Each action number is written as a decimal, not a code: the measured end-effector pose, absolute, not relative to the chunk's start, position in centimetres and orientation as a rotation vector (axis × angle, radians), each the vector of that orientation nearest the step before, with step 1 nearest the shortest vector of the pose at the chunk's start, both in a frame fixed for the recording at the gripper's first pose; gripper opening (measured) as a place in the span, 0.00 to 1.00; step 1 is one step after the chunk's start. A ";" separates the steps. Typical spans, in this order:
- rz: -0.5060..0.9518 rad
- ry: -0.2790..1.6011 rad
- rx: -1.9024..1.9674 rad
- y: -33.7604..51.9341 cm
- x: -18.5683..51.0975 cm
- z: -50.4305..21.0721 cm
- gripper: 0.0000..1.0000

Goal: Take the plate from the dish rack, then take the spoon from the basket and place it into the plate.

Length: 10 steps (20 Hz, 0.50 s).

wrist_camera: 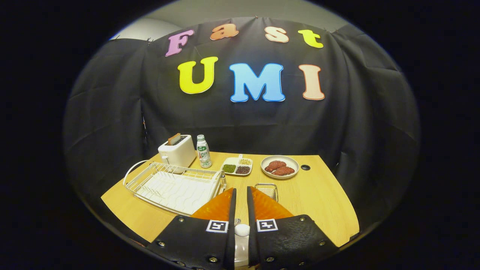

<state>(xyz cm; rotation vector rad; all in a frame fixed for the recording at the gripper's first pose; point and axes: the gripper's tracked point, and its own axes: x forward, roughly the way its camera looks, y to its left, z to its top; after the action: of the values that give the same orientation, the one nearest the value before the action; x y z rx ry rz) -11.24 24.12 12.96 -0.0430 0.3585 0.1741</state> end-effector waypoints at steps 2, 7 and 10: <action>0.180 0.400 -0.036 24.7 -11.5 11.6 0.13; 0.194 0.488 -0.047 26.0 -11.9 8.7 0.13; 0.211 0.515 -0.080 27.1 -12.0 7.5 0.13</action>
<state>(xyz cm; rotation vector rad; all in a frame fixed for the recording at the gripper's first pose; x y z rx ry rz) -11.97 27.06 7.54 -0.0796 0.5145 0.2105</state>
